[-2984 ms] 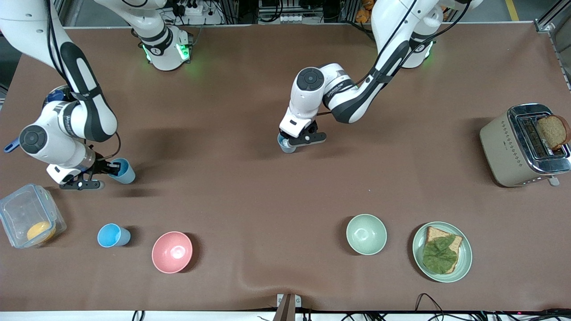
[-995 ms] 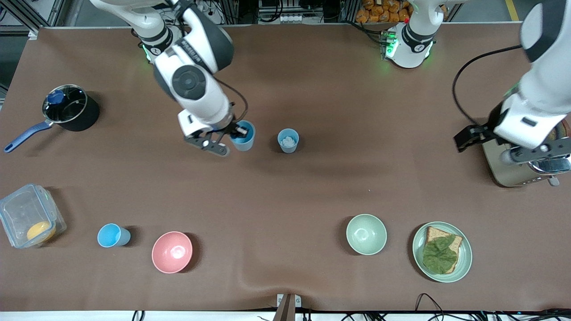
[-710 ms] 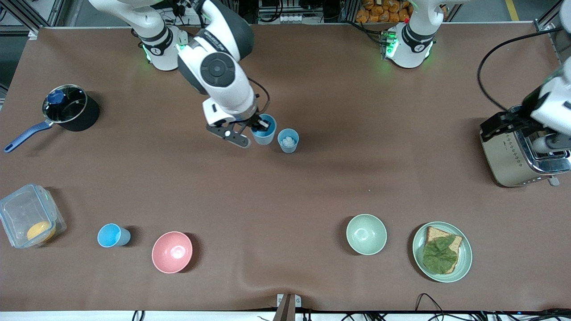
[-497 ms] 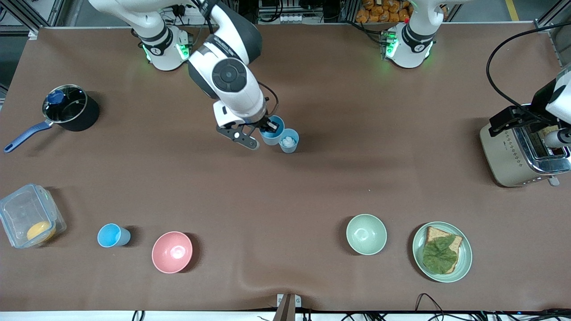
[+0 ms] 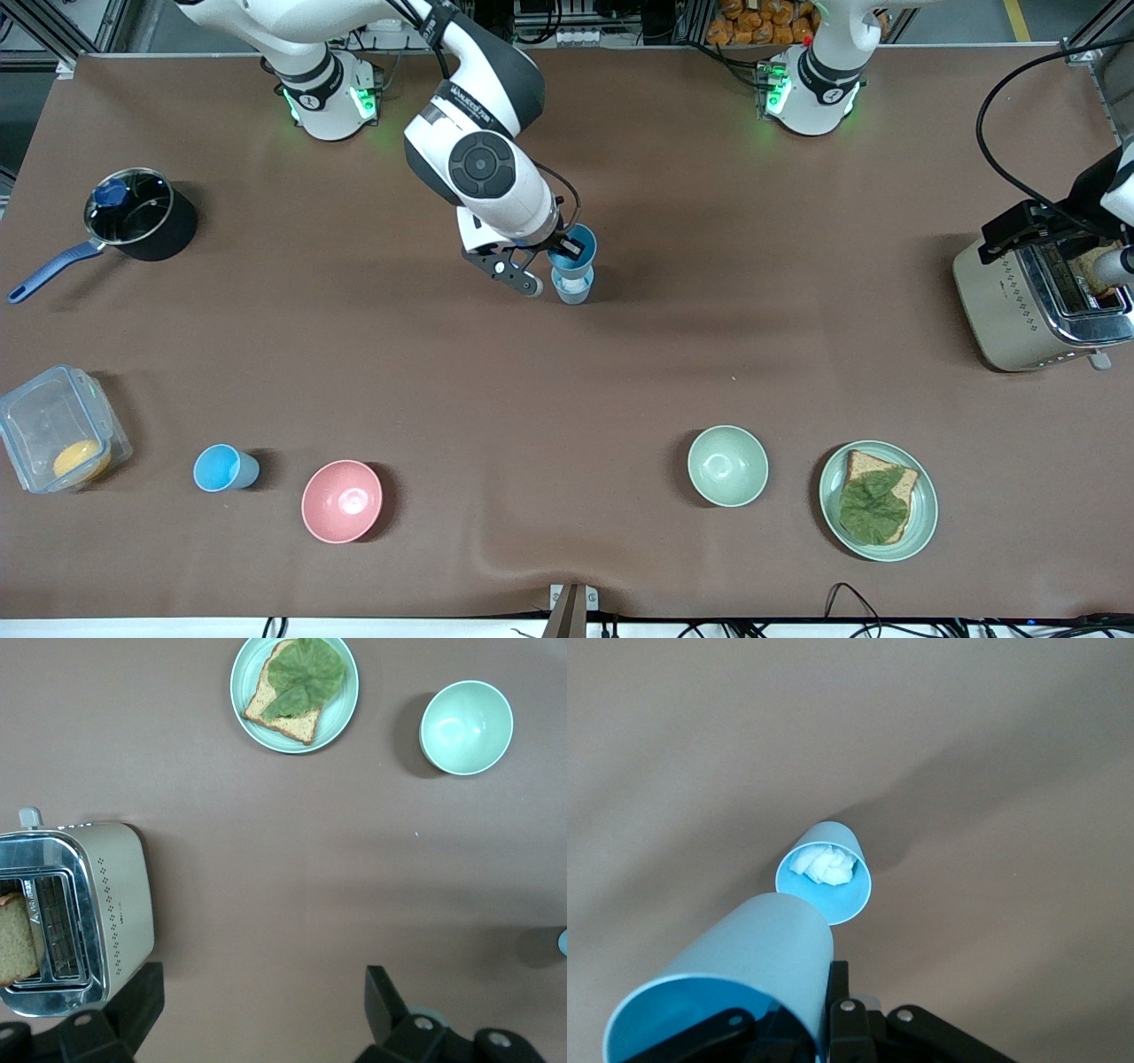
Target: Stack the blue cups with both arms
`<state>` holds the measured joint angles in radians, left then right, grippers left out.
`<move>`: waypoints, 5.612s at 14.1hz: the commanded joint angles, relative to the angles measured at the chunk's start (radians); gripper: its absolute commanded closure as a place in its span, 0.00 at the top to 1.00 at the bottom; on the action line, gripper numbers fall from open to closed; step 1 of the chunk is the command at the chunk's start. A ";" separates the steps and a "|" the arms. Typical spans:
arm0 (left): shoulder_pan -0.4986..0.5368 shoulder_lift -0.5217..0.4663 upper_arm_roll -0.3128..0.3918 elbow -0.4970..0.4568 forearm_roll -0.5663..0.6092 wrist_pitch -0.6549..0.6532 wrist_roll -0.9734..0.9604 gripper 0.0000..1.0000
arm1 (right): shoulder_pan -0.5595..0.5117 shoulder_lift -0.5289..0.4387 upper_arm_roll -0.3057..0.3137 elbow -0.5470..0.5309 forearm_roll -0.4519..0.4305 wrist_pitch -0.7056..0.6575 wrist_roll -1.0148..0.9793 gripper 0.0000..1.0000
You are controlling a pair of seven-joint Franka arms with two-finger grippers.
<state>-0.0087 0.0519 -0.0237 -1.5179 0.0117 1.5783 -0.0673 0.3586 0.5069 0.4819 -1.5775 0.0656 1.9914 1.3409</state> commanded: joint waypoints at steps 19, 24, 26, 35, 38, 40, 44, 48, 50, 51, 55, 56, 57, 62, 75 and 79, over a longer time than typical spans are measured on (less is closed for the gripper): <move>0.003 -0.049 -0.019 -0.002 -0.024 -0.073 0.021 1.00 | 0.036 0.128 -0.028 -0.004 0.010 0.041 0.098 0.00; 0.007 -0.049 -0.018 -0.002 -0.022 -0.073 0.021 1.00 | 0.033 0.134 -0.042 -0.013 0.010 0.037 0.121 0.38; 0.009 -0.049 -0.018 -0.002 -0.022 -0.073 0.024 1.00 | 0.036 0.137 -0.042 -0.004 0.007 0.046 0.243 1.00; 0.009 -0.050 -0.016 -0.002 -0.022 -0.073 0.029 1.00 | -0.004 0.124 -0.040 0.160 0.006 -0.187 0.204 1.00; 0.009 -0.050 -0.018 -0.004 -0.022 -0.073 0.029 1.00 | -0.072 0.095 -0.037 0.174 0.013 -0.296 0.089 1.00; 0.009 -0.050 -0.021 -0.002 -0.022 -0.073 0.029 1.00 | -0.118 0.072 -0.042 0.172 0.002 -0.386 -0.033 1.00; 0.010 -0.050 -0.013 -0.001 -0.019 -0.073 0.031 1.00 | -0.231 0.027 -0.052 0.165 -0.087 -0.525 -0.325 1.00; 0.010 -0.050 -0.016 -0.001 -0.021 -0.073 0.029 1.00 | -0.274 -0.036 -0.207 0.157 -0.086 -0.560 -0.679 1.00; 0.009 -0.050 -0.016 -0.001 -0.018 -0.073 0.027 1.00 | -0.347 -0.054 -0.221 0.159 -0.079 -0.556 -0.817 1.00; 0.010 -0.050 -0.016 -0.001 -0.015 -0.073 0.027 1.00 | -0.375 -0.067 -0.221 0.159 -0.078 -0.553 -0.877 1.00; 0.009 -0.050 -0.015 -0.001 -0.018 -0.073 0.029 1.00 | -0.429 -0.172 -0.242 0.155 -0.081 -0.542 -1.054 1.00; 0.009 -0.050 -0.015 -0.001 -0.019 -0.073 0.029 1.00 | -0.426 -0.198 -0.265 0.155 -0.082 -0.531 -1.077 1.00; 0.009 -0.050 -0.015 -0.001 -0.021 -0.073 0.029 1.00 | -0.425 -0.217 -0.284 0.155 -0.081 -0.522 -1.112 1.00; 0.009 -0.050 -0.015 -0.001 -0.013 -0.073 0.029 1.00 | -0.418 -0.335 -0.417 0.125 -0.081 -0.529 -1.377 1.00; 0.009 -0.049 -0.013 0.019 -0.009 -0.073 0.027 1.00 | -0.415 -0.473 -0.480 0.091 -0.072 -0.543 -1.326 1.00; 0.009 -0.049 -0.013 0.019 -0.007 -0.073 0.027 1.00 | -0.408 -0.473 -0.485 0.085 -0.072 -0.525 -1.315 1.00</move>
<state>-0.0054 0.0136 -0.0363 -1.5051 0.0109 1.5187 -0.0645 -0.0540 0.0592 0.0008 -1.4617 -0.0072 1.4519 0.0042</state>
